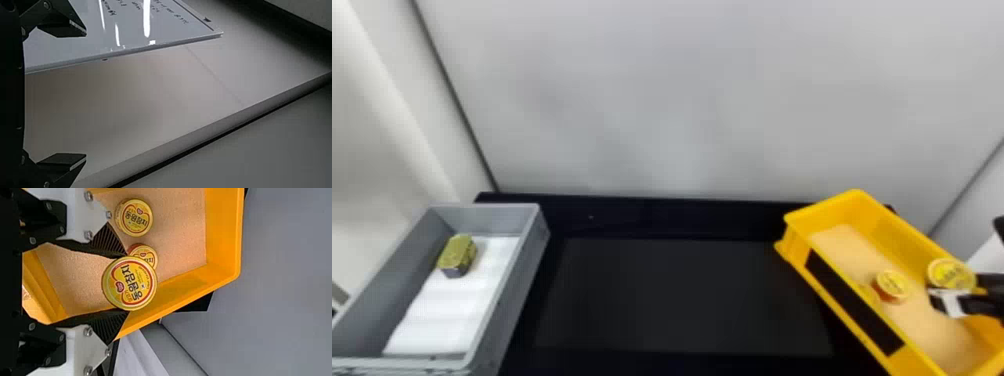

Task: Pick up the round yellow can and place it in the yellow rectangular box

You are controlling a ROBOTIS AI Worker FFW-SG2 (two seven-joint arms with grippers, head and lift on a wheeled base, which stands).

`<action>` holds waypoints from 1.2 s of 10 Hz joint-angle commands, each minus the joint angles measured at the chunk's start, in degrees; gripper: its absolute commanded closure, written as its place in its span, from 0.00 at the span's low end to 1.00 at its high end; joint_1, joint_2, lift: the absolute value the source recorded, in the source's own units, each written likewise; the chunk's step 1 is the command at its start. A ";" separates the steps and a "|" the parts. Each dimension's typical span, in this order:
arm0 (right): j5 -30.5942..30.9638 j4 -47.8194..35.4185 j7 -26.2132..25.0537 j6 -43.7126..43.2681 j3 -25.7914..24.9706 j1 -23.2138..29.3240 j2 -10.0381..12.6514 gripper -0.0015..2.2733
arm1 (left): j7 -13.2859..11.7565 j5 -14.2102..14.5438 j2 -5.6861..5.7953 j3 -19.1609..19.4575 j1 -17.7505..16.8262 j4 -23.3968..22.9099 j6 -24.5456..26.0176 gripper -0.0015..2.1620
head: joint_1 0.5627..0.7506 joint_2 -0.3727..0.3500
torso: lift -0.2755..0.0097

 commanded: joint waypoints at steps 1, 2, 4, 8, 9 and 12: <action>0.09 -0.51 -0.19 -0.10 0.34 0.05 -0.28 0.16 | -0.01 0.00 -0.15 0.06 0.07 0.00 0.12 0.07 | 0.66 0.53 | 0.77; 0.18 -0.59 -0.19 -0.10 0.42 0.14 -0.28 0.12 | -0.01 0.00 -0.15 0.15 0.16 0.00 0.12 0.07 | 0.66 0.53 | 0.77; 0.88 -0.86 0.34 -0.10 0.34 0.14 -0.37 0.10 | -0.01 0.08 -0.15 0.06 0.16 -0.09 0.12 0.07 | 0.66 0.53 | 0.77; 1.76 -5.60 0.60 -2.13 2.62 -1.27 -0.54 0.10 | 0.17 0.08 -0.15 -0.20 0.34 0.00 0.20 0.07 | 0.66 0.53 | 0.77; 1.76 -7.36 0.69 -2.74 4.29 -3.03 -0.54 0.10 | 0.26 0.08 -0.15 -0.29 0.34 0.00 0.20 0.07 | 0.66 0.53 | 0.77; 1.76 -12.63 -1.07 -5.20 8.86 -7.33 -0.54 0.03 | 0.70 0.08 -0.15 -0.55 0.51 0.00 0.29 0.07 | 0.66 0.53 | 0.77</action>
